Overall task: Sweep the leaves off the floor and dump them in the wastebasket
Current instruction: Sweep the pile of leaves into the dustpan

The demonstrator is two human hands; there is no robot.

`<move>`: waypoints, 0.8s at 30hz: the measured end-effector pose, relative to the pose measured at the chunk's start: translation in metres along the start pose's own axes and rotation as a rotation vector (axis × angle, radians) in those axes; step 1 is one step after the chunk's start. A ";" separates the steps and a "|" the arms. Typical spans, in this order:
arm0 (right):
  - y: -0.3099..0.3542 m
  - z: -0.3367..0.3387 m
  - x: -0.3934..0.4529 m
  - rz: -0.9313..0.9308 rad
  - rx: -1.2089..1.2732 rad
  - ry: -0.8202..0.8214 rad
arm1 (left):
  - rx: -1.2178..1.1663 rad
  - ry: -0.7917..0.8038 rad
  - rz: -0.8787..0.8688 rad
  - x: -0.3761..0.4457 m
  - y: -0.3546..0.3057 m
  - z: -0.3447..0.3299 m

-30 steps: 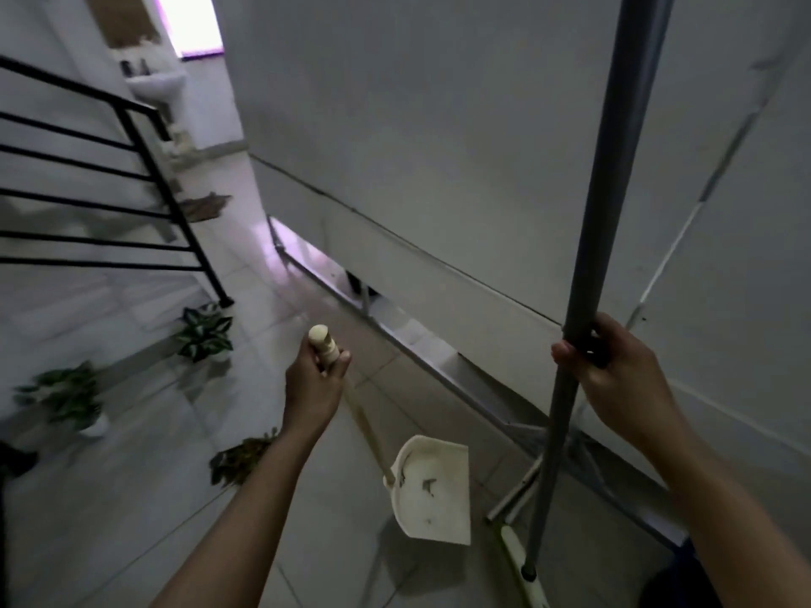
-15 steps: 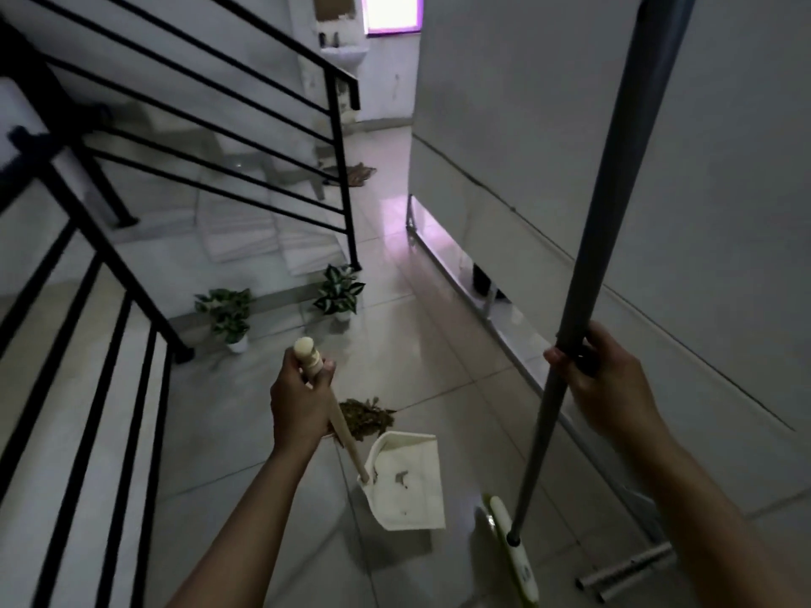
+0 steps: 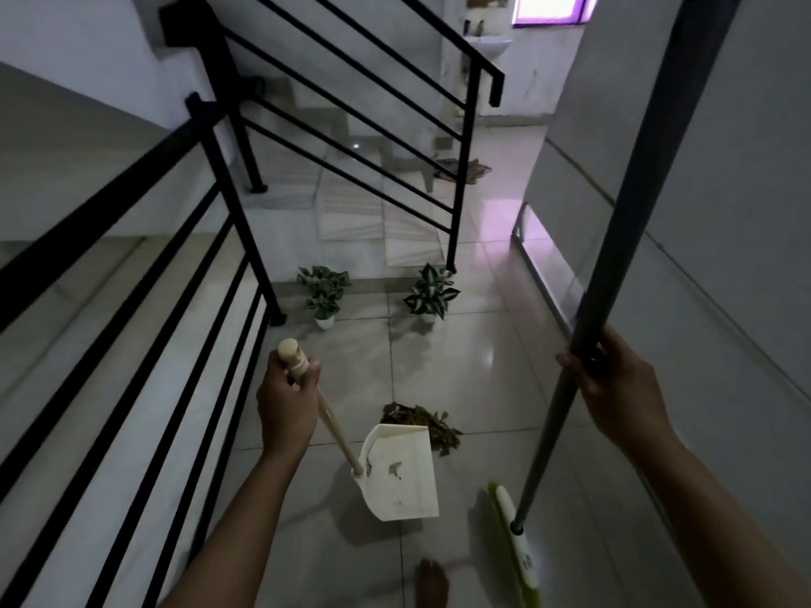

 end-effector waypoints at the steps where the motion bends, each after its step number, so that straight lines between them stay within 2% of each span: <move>1: 0.000 -0.008 0.013 0.006 -0.003 0.007 | 0.003 -0.022 0.002 0.008 0.000 -0.001; 11: -0.015 -0.065 0.116 -0.015 -0.045 0.133 | 0.059 -0.077 0.032 0.098 0.014 -0.024; 24: -0.026 -0.093 0.199 -0.065 -0.068 0.194 | 0.114 -0.064 0.089 0.184 0.048 -0.061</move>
Point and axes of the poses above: each hand's wrist, its own x-axis towards the middle knuckle, its own z-axis out of the back of the hand, y = z × x, the point moved 4 cm from there along x, towards the middle knuckle, and after that the axes turned 2 degrees about z, right-handed, at the moved point
